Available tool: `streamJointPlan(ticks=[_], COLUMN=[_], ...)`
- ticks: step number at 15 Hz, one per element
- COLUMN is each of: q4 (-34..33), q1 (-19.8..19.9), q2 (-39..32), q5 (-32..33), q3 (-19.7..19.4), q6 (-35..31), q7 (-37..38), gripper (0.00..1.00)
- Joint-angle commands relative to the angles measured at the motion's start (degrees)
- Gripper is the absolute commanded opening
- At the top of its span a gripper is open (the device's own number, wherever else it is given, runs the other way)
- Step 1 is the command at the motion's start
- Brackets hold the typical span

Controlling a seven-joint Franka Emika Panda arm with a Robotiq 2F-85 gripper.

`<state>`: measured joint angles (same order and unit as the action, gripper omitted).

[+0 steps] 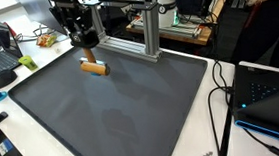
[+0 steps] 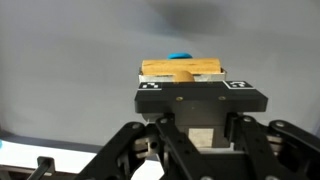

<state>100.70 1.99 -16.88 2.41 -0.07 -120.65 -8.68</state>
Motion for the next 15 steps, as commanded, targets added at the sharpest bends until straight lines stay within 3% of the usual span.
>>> streamJointPlan(ticks=[1, 3, 6, 15], q4=[-1.7, -0.1, -1.3, -2.4], q1=[-1.4, -1.3, -1.1, -0.8], q2=[-1.3, -0.4, -2.1, -8.6], q5=[3.9, 3.1, 2.0, 0.6], q3=[-1.0, -0.5, -0.2, -0.1], q6=[3.0, -0.6, 0.9, -4.0], q7=[4.2, 4.5, 4.3, 5.5], gripper=[0.22, 0.22, 0.22, 0.22])
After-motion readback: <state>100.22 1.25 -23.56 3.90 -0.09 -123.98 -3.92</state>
